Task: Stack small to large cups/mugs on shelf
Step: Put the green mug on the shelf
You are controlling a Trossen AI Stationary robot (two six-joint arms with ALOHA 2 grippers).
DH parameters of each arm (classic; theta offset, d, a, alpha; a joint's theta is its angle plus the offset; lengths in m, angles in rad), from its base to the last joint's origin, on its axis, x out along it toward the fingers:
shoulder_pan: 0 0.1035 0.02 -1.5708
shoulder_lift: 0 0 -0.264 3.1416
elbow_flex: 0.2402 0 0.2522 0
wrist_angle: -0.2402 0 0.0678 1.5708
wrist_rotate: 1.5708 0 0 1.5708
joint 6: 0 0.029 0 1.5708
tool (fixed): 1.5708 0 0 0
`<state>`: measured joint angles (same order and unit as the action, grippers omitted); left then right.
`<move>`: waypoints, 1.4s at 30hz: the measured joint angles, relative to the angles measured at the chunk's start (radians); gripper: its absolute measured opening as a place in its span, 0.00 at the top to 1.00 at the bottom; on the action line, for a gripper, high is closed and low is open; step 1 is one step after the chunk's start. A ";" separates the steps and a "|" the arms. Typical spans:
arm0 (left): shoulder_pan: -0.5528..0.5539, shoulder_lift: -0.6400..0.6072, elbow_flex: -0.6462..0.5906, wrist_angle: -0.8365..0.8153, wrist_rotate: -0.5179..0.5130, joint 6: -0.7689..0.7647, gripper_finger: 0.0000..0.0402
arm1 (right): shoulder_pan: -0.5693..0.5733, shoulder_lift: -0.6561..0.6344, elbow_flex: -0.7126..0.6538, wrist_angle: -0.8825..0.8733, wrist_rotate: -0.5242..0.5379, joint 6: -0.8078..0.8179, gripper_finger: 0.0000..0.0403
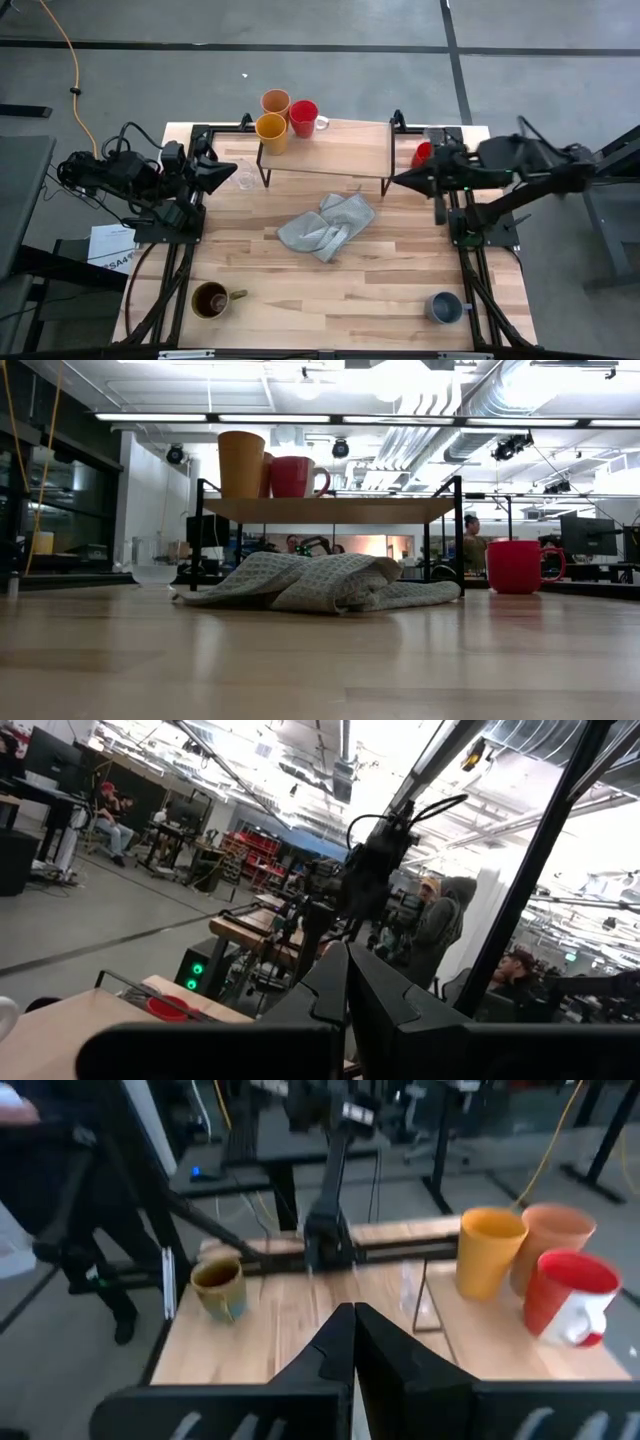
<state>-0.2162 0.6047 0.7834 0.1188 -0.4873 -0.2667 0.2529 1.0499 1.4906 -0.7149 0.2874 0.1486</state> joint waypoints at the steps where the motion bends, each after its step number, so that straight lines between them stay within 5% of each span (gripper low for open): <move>1: 0.000 0.000 0.000 -0.002 0.000 0.000 1.00 | 0.014 -0.012 0.000 0.008 0.016 0.001 1.00; 13: 0.000 0.000 0.000 -0.009 0.000 0.000 1.00 | 0.083 -0.016 -0.009 0.047 0.029 -0.019 1.00; 29: 0.000 0.000 0.000 -0.017 0.001 0.020 1.00 | -0.037 -0.290 -0.559 0.734 -0.005 0.050 1.00; 42: 0.000 0.000 0.000 -0.016 0.001 0.026 1.00 | -0.037 -0.312 -0.623 0.800 -0.006 0.026 1.00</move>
<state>-0.2163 0.6046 0.7834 0.1032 -0.4866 -0.2405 0.2157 0.7376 0.8677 0.0854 0.2810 0.1749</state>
